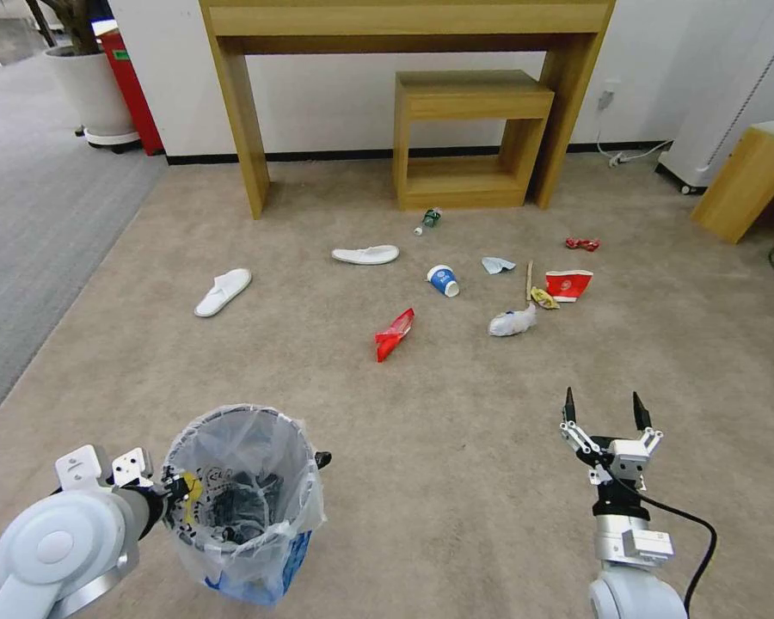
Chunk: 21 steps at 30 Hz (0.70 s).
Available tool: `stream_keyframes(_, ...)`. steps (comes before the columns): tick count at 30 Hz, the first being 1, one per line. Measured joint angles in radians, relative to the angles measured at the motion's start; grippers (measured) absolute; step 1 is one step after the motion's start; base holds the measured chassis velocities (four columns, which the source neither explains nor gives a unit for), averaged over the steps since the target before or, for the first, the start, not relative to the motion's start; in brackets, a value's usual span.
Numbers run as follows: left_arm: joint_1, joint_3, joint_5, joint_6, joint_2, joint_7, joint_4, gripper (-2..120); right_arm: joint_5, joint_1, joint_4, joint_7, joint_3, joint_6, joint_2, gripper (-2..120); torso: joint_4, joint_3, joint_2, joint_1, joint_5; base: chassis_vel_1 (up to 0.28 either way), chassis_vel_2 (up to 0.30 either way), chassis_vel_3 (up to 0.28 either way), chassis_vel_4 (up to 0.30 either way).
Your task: Pick up the trash bin and place the garbage on the floor into it.
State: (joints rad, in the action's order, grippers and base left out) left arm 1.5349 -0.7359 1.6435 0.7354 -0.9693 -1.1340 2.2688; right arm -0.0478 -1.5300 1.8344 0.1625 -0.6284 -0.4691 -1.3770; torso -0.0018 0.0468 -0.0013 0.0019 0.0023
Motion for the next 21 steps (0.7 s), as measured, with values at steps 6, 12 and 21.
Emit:
stream_keyframes(6,0.003,-0.008,0.002,0.000,0.001,-0.003,0.005,0,0.000,0.001,0.000,-0.002,0.008,0.002,0.003,93,0.0000,0.000,0.000,0.000,0.0000,0.000,0.000,0.000,0.000)
stream_keyframes(12,0.006,-0.008,0.004,0.000,-0.003,-0.008,0.014,0,0.000,-0.003,-0.008,-0.003,0.016,-0.001,0.005,93,0.0000,0.000,0.000,0.000,0.0000,0.000,0.000,0.000,0.000)
stream_keyframes(21,0.013,-0.015,0.005,-0.001,0.003,-0.010,0.011,0,0.008,-0.008,-0.020,-0.006,0.027,-0.002,-0.001,93,0.0000,0.000,0.000,0.000,0.0000,0.000,0.000,0.000,0.000)
